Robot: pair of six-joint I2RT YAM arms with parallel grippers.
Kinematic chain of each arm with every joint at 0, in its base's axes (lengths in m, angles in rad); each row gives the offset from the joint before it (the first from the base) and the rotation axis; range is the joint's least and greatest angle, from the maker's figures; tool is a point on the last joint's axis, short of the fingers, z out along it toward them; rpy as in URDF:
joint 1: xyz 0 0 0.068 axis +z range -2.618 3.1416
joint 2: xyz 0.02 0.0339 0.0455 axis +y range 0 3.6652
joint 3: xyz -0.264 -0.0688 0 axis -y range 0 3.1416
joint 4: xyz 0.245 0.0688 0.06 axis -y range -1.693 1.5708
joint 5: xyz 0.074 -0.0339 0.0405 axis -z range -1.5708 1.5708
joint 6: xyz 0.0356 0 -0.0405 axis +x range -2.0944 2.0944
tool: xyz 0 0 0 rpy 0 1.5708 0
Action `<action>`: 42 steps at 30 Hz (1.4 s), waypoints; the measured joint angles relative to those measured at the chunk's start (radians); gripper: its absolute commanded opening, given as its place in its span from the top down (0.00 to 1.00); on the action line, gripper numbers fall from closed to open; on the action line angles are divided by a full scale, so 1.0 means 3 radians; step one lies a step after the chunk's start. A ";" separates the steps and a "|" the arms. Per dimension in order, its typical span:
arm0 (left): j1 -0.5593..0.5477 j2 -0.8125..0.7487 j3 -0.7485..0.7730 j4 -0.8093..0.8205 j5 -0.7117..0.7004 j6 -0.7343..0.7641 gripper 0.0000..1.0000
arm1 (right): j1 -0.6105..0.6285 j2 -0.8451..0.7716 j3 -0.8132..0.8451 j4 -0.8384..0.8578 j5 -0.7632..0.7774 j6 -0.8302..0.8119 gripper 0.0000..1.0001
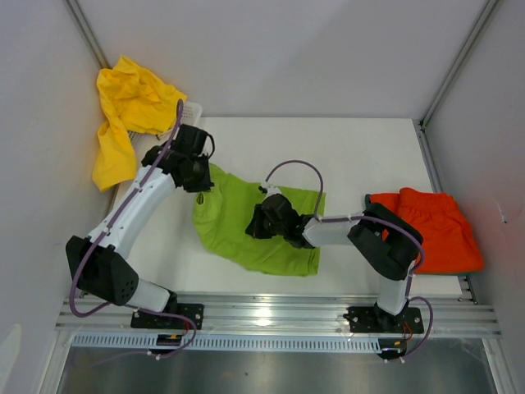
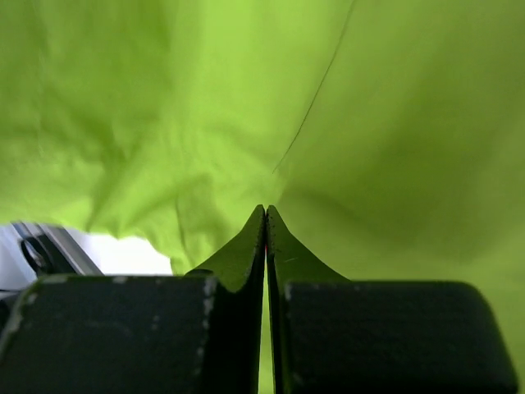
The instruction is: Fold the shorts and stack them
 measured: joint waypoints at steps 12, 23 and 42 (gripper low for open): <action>-0.0216 -0.0141 0.0034 -0.0231 -0.0395 0.0000 1.00 | -0.0470 0.0074 0.0448 -0.0140 -0.0352 -0.0008 1.00; -0.0465 -0.0130 0.0170 -0.0338 -0.0638 -0.0027 1.00 | -0.0605 0.0614 0.0800 0.0025 -0.0573 0.0065 1.00; -0.0910 0.0196 0.0329 -0.0512 -0.0938 -0.0142 1.00 | -0.0738 0.0947 0.0954 0.0668 -0.0561 0.0259 1.00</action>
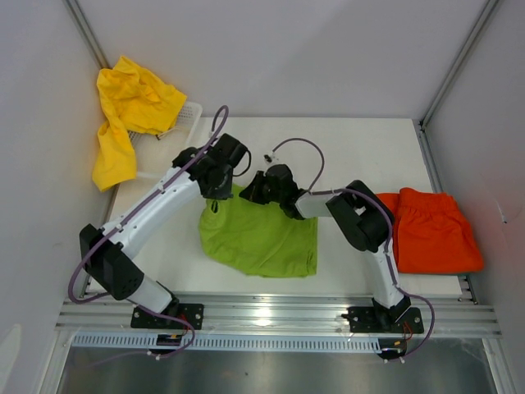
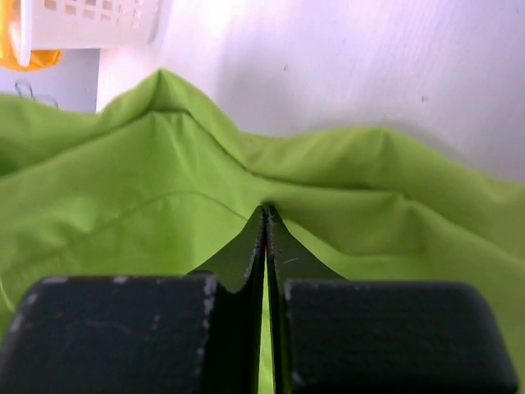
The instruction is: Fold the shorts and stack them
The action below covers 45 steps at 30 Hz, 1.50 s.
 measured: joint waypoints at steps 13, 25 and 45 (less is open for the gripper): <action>-0.0299 0.0104 0.0238 -0.0093 -0.0036 -0.0086 1.00 | 0.0027 0.0320 0.0477 -0.0511 0.0309 0.0043 1.00; -0.0636 0.0332 0.0495 -0.0201 -0.0037 -0.0126 1.00 | 0.0018 0.0411 0.0710 -0.0720 0.0206 0.0028 1.00; -0.0651 0.0655 0.0851 -0.0409 -0.0209 -0.0228 1.00 | -0.0554 -0.0862 0.0137 -0.1099 -0.0052 -0.0037 0.99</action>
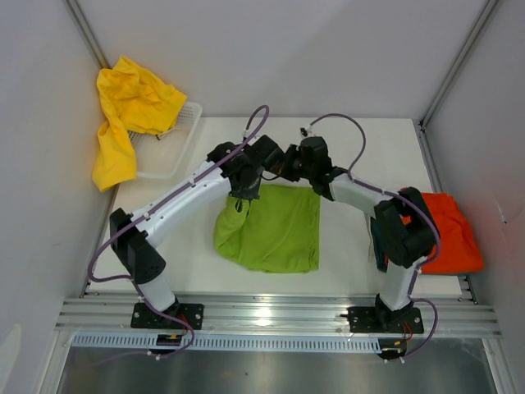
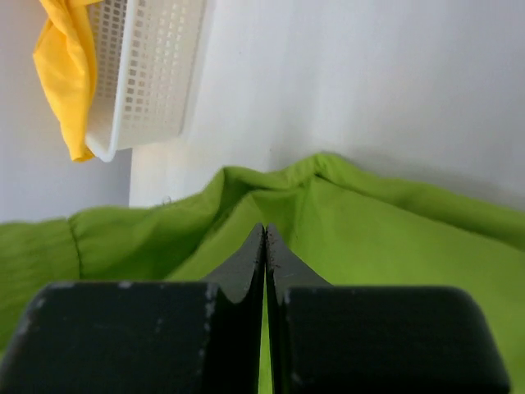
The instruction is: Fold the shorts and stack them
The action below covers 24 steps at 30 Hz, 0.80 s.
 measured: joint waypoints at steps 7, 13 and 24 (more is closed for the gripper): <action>-0.0100 0.0142 0.0125 -0.0158 -0.0156 -0.0051 1.00 | -0.0212 -0.0879 -0.0890 -0.0422 0.0127 -0.0303 1.00; -0.0296 0.0488 0.0507 -0.0249 -0.0366 -0.0160 1.00 | -0.0286 -0.1266 -0.1443 -0.0814 0.0189 -0.0511 1.00; -0.0614 0.0913 0.0841 -0.0289 -0.0669 -0.0304 1.00 | -0.0248 -0.0938 -0.1531 -0.0958 0.0089 -0.0645 1.00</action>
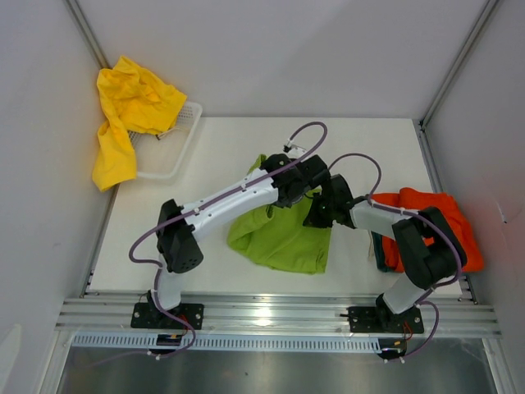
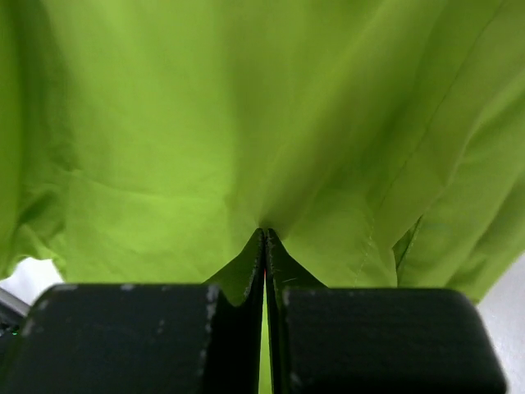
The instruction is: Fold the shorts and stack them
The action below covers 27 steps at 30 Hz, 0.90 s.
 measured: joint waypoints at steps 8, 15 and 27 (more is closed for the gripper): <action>-0.0074 0.0102 -0.0010 0.0001 -0.0169 -0.0093 1.00 | 0.0226 0.0270 0.0131 0.0032 0.0031 0.0024 1.00; -0.0023 0.0006 -0.0336 0.0004 -0.0292 -0.0146 1.00 | 0.0551 0.0567 0.0415 0.0175 0.0067 0.0167 1.00; 0.0291 -0.1038 -0.1700 0.0223 -0.0356 0.0103 1.00 | 0.0874 0.1122 0.0961 0.0492 -0.0089 0.0390 1.00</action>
